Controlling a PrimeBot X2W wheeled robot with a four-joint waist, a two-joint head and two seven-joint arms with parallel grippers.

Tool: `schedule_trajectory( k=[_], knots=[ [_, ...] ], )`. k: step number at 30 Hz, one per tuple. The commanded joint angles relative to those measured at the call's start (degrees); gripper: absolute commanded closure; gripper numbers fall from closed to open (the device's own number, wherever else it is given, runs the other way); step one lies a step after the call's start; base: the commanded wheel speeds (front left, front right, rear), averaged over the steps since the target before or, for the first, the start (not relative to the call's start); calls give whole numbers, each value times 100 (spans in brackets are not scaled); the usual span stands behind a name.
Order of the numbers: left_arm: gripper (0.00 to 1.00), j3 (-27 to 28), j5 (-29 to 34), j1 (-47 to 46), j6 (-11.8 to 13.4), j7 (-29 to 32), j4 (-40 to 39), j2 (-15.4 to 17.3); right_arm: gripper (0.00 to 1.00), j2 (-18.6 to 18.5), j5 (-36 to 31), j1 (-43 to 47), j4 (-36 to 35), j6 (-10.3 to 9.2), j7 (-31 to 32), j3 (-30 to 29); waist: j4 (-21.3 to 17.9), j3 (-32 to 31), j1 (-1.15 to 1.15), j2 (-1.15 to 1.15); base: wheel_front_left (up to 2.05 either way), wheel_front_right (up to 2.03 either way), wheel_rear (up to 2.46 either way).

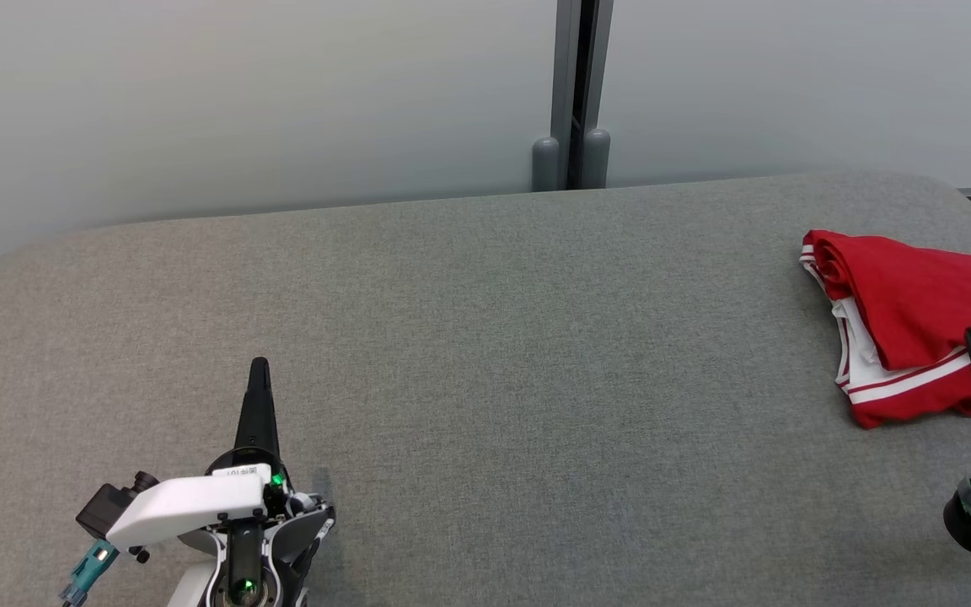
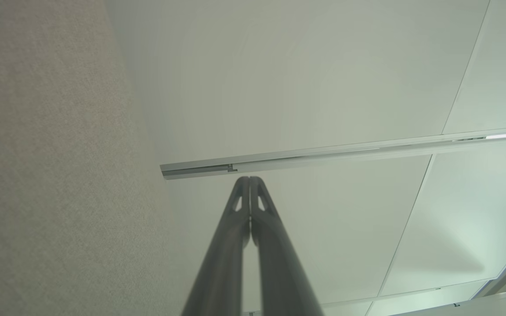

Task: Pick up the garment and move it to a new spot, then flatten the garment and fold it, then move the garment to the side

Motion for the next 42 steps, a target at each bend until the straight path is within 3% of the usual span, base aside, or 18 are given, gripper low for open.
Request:
schedule_trajectory(
  k=[1, 42],
  knots=[
    [100, 6, -12, -88, -22, -13, -5, 20, 100, -47, 34, -10, 20, 1, 0, 7, 0, 0, 0, 0, 0, 0, 0],
    [100, 9, -12, -88, -23, -13, -5, 21, 100, -50, 36, -8, 20, 2, -5, 12, 0, 0, 0, 0, 0, 0, 0]
  ],
)
